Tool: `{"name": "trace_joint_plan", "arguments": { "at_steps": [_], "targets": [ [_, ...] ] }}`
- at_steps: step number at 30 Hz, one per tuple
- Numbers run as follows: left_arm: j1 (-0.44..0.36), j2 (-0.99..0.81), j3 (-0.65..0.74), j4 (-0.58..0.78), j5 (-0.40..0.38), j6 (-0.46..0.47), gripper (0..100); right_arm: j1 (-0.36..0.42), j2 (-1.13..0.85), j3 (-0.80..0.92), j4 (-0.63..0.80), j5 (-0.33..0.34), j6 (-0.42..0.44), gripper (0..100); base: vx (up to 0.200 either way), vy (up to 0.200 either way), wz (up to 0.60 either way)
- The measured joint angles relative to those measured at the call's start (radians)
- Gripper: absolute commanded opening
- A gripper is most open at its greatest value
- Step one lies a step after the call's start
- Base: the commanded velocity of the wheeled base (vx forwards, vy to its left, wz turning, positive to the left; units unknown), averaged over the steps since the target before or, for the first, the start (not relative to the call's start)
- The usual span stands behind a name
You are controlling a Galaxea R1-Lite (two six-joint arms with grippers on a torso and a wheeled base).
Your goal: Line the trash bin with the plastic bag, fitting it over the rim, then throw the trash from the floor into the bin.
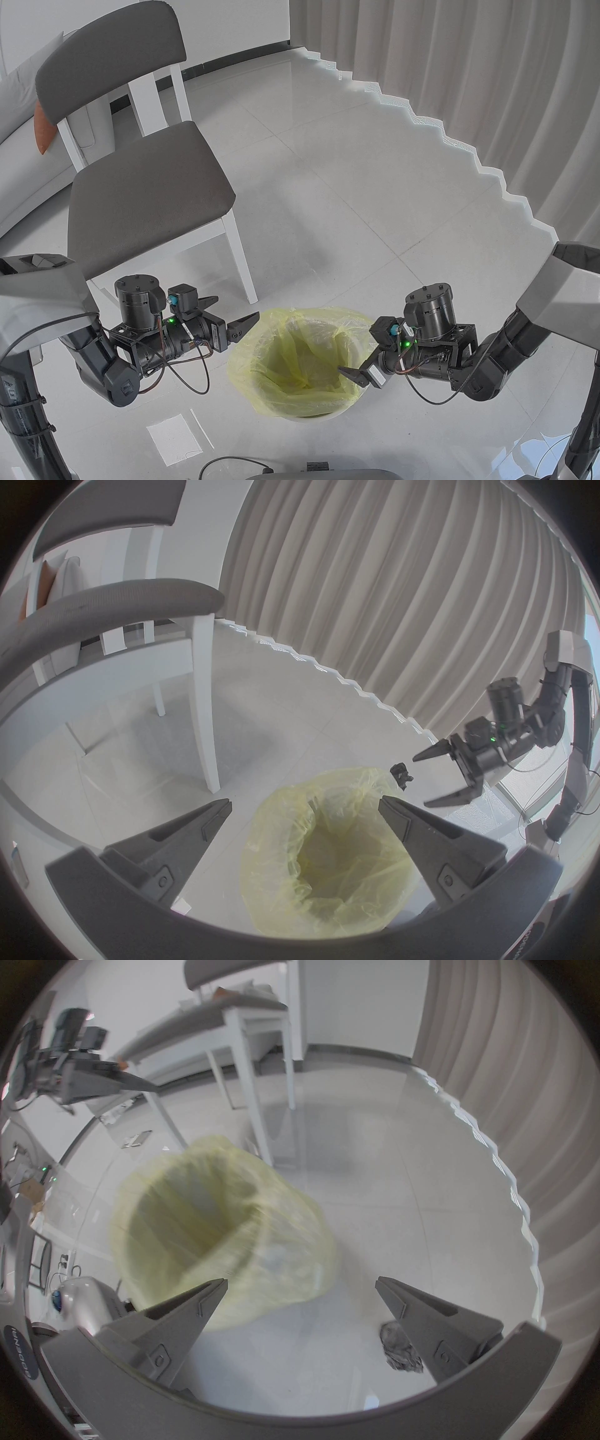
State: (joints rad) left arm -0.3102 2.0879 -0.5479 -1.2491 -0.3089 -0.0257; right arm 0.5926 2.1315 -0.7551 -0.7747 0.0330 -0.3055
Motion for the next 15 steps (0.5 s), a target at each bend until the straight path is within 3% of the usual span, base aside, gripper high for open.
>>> {"name": "trace_joint_plan", "arguments": {
  "at_steps": [15],
  "targets": [
    [0.043,0.002,0.119,-0.142,-0.007,0.0,100,0.137,0.121,-0.08,-0.002,0.038,-0.005,100,0.0,0.0,0.0]
  ]
}}
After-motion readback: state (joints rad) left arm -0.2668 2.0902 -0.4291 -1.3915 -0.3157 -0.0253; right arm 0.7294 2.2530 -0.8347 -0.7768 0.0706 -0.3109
